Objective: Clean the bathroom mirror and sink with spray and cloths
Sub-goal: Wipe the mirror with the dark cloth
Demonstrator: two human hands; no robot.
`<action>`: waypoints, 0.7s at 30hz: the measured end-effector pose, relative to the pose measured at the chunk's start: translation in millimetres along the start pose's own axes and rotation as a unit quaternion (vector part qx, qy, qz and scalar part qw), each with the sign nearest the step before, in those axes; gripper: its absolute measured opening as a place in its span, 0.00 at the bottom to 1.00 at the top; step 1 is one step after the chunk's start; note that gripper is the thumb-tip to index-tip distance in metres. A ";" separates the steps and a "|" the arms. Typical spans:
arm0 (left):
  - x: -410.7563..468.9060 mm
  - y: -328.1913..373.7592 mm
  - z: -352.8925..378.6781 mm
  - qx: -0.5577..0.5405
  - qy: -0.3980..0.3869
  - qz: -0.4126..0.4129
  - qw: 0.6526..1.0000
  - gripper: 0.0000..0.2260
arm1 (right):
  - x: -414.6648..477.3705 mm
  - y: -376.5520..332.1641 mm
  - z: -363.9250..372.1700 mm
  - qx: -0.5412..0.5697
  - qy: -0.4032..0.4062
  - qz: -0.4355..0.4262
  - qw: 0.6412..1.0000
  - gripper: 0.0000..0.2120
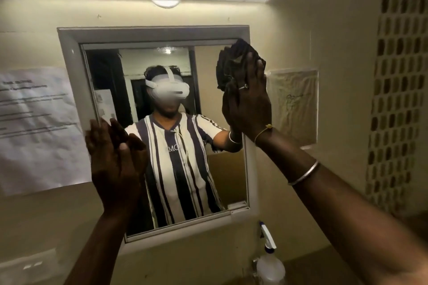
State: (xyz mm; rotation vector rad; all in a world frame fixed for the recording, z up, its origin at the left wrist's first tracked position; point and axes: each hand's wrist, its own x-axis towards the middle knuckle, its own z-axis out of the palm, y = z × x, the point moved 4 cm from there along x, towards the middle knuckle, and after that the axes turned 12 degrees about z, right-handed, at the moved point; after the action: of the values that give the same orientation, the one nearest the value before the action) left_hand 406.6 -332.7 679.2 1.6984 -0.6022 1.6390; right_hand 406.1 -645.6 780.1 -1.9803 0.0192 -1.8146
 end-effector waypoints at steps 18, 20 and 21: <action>-90.0 7.1 14.8 -0.014 -0.074 -0.013 0.997 0.25 | -272.1 81.4 -20.2 -0.054 -0.213 0.052 0.974 0.28; -101.0 7.8 15.6 -0.018 -0.082 -0.020 0.996 0.25 | -290.4 88.1 -21.7 -0.045 -0.226 0.062 0.971 0.28; -106.3 8.4 15.7 -0.022 -0.087 -0.022 0.996 0.25 | -298.5 90.4 -22.7 -0.035 -0.230 0.071 0.970 0.29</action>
State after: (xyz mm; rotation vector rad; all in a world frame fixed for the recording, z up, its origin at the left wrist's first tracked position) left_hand 400.7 -364.1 576.2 1.8215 -0.6745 1.4474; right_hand 370.6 -642.3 469.5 -2.3387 0.0788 -1.2492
